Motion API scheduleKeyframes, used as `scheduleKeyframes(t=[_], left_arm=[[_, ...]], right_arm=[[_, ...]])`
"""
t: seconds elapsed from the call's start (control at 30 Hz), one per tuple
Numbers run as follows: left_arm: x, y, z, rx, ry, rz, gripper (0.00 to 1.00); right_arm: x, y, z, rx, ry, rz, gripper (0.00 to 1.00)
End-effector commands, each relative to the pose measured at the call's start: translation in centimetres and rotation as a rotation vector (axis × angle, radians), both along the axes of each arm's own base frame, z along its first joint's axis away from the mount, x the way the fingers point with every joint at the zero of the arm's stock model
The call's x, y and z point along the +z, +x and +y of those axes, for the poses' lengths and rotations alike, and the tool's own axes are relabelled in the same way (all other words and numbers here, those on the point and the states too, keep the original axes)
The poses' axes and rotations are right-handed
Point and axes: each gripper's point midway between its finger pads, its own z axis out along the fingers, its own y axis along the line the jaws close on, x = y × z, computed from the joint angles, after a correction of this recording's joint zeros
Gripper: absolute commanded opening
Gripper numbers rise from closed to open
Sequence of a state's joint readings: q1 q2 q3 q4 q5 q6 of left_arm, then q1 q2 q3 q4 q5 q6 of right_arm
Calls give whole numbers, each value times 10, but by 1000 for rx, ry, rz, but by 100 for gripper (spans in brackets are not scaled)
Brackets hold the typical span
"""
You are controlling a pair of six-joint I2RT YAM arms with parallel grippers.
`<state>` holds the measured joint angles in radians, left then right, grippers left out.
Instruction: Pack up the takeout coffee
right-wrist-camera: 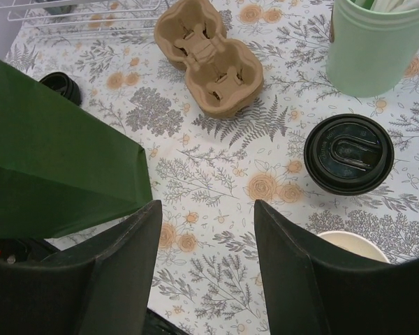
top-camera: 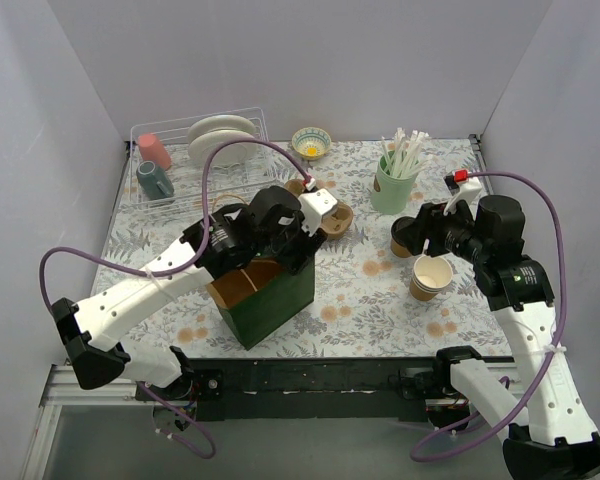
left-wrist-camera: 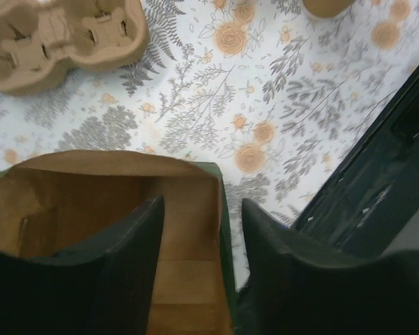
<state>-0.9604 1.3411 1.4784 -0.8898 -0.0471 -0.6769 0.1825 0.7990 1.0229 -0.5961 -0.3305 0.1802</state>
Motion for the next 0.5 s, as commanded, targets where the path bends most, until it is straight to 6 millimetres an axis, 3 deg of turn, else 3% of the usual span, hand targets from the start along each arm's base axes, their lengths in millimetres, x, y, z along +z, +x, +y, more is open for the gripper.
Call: scheduleKeyframes(t=[0.0,0.1,0.2,0.37,0.47], left_arm=[[17,9,-5,33,-56,-80,62],[30,18,-2,96,-80,-119,83],[60,22,-4,138,-171,-145,98],[114,27,3,230,-344,-213,98],[129,36,19,328,-369,-265,98]], right_arm=[[5,-1,-5,-19,-11,-28,63],[9,-1,-2,1,-5,-40,63],[17,-3,10,73,26,-58,63],[28,1,24,145,68,-55,63],[45,-3,41,216,101,-67,63]])
